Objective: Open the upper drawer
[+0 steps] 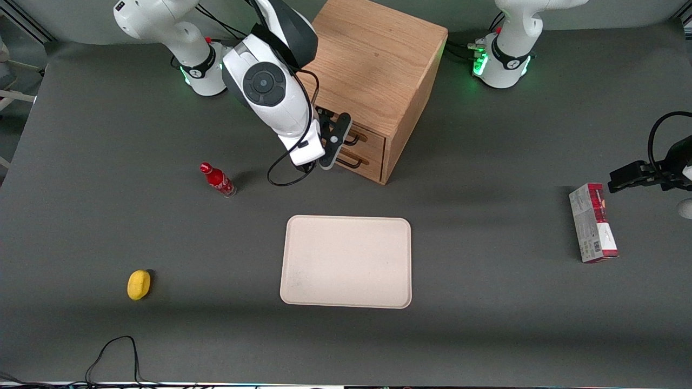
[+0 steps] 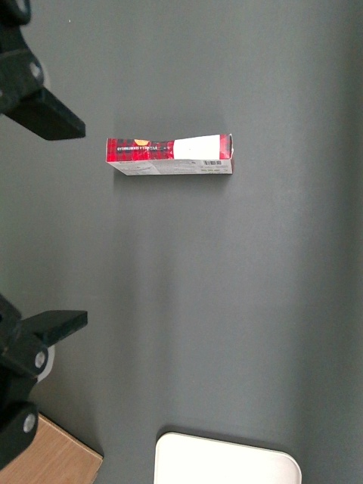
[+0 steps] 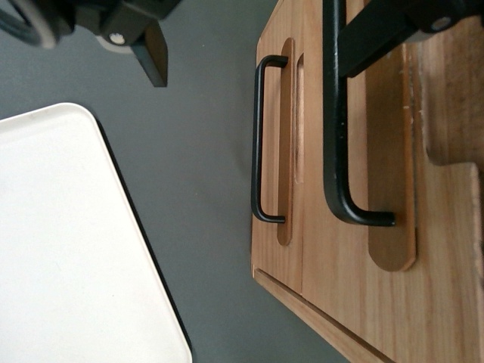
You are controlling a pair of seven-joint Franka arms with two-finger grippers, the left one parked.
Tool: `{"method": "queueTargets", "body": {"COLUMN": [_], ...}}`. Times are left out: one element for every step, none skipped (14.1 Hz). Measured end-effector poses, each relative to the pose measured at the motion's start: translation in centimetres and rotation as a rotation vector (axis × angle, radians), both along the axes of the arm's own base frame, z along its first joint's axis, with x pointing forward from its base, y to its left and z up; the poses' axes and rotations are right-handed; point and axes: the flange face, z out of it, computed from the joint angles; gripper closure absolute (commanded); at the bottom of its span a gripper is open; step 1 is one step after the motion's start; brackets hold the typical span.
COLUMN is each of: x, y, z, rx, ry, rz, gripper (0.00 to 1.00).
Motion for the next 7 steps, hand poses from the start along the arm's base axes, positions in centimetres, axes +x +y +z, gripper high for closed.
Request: {"method": "queueTargets", "body": {"x": [0.0, 0.1, 0.2, 0.4, 0.7, 1.0, 1.2], "y": [0.0, 0.0, 0.1, 0.1, 0.1, 0.0, 0.0], "z": [0.0, 0.0, 0.0, -0.2, -0.5, -1.0, -1.6], "rx": [0.003, 0.006, 0.010, 0.019, 0.024, 0.025, 0.023], "ry": [-0.003, -0.007, -0.013, -0.025, -0.034, -0.039, -0.038], "rz": [0.003, 0.007, 0.018, 0.038, 0.052, 0.059, 0.061], "gripper": [0.00, 0.00, 0.00, 0.00, 0.00, 0.00, 0.00]}}
